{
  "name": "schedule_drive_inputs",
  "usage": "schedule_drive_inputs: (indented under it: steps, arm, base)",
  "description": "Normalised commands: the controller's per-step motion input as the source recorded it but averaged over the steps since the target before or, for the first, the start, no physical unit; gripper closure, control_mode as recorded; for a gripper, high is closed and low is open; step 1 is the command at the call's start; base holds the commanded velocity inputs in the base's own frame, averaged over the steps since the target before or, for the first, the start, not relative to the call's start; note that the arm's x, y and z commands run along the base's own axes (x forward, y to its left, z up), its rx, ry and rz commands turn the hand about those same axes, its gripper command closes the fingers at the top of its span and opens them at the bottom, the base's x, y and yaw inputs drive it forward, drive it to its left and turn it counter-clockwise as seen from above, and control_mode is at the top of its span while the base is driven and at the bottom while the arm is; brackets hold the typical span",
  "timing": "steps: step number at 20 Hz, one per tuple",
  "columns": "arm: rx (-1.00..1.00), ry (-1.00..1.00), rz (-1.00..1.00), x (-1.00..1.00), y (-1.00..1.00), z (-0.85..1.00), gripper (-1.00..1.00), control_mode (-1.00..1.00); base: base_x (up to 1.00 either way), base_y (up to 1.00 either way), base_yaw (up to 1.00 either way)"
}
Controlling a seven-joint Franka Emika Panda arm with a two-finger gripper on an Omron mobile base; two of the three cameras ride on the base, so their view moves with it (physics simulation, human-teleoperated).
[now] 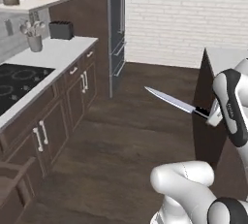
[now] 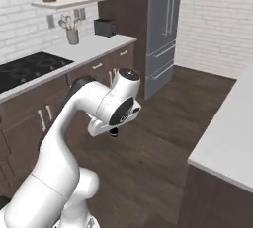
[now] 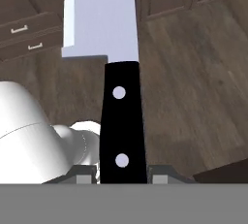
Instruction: Pick up the knife from the drawer and place it on the cutting board. Then place the meat from the plate to the cutting board.
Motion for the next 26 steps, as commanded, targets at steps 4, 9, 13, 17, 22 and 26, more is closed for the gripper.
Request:
schedule_drive_inputs:
  steps: [4,9,13,17,22,26]
  arm:
    - [0.00,0.00,0.00,0.00,0.00,0.00,1.00,1.00]
    - [0.00,0.00,0.00,0.00,0.00,0.00,1.00,1.00]
    - [0.00,0.00,0.00,0.00,0.00,0.00,1.00,1.00]
    - [0.00,0.00,0.00,0.00,0.00,0.00,1.00,1.00]
    - [0.00,0.00,0.00,0.00,0.00,0.00,1.00,1.00]
    - [0.00,0.00,0.00,0.00,0.00,0.00,1.00,1.00]
  base:
    - [0.00,-0.39,-0.50]
    - [0.00,-0.33,-0.48]
    - [0.00,-0.30,-0.45]
    - [-0.03,-0.21,-0.41]
    - [-0.02,-0.16,-0.36]
    - [0.00,-0.15,-0.32]
